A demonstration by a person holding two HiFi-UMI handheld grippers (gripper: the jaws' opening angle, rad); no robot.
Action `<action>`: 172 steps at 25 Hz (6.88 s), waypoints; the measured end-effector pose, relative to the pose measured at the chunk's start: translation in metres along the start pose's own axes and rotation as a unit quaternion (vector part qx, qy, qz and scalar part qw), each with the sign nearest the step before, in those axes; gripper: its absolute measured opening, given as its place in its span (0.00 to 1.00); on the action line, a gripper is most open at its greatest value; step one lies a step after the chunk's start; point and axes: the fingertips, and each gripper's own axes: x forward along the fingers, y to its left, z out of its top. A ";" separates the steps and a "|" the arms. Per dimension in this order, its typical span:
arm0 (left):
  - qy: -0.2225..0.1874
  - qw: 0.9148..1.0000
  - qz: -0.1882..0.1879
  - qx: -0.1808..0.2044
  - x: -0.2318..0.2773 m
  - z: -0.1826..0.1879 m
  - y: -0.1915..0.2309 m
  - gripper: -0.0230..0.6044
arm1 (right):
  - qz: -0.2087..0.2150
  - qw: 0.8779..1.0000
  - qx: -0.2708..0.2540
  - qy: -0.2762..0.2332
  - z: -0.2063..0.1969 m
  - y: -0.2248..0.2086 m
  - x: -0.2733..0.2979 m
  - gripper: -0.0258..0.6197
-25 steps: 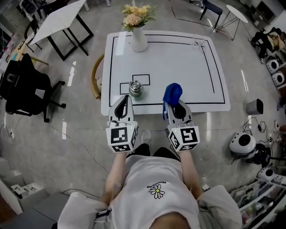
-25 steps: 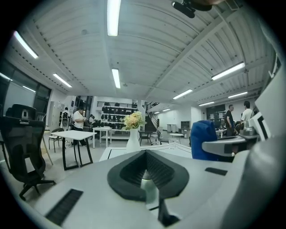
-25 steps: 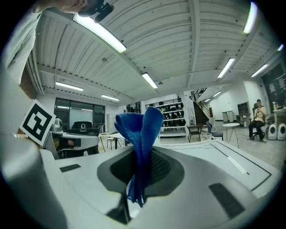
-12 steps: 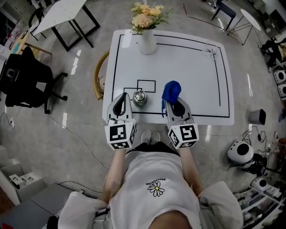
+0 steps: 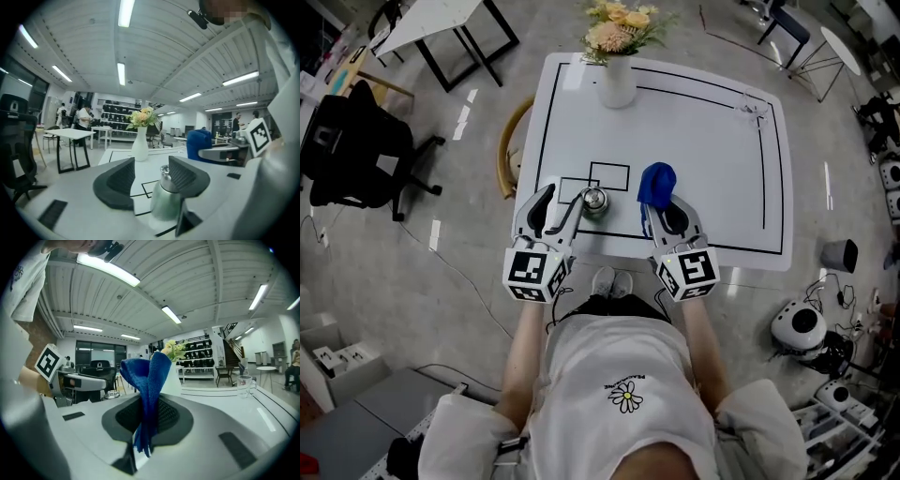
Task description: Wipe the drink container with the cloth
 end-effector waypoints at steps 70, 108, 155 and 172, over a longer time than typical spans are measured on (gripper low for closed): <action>0.193 0.962 -0.189 0.027 0.018 -0.126 -0.045 0.63 | 0.222 0.970 0.000 0.096 -0.091 0.084 0.014 0.11; 0.210 0.962 -0.175 0.020 -0.003 -0.135 -0.085 0.63 | 0.142 0.984 0.003 0.107 -0.094 0.060 0.005 0.11; 0.212 0.950 -0.226 0.039 -0.007 -0.139 -0.108 0.65 | 0.153 0.981 -0.021 0.119 -0.098 0.066 -0.005 0.11; 0.210 0.956 -0.198 0.060 0.023 -0.132 -0.072 0.65 | 0.148 0.981 -0.035 0.122 -0.100 0.060 0.003 0.11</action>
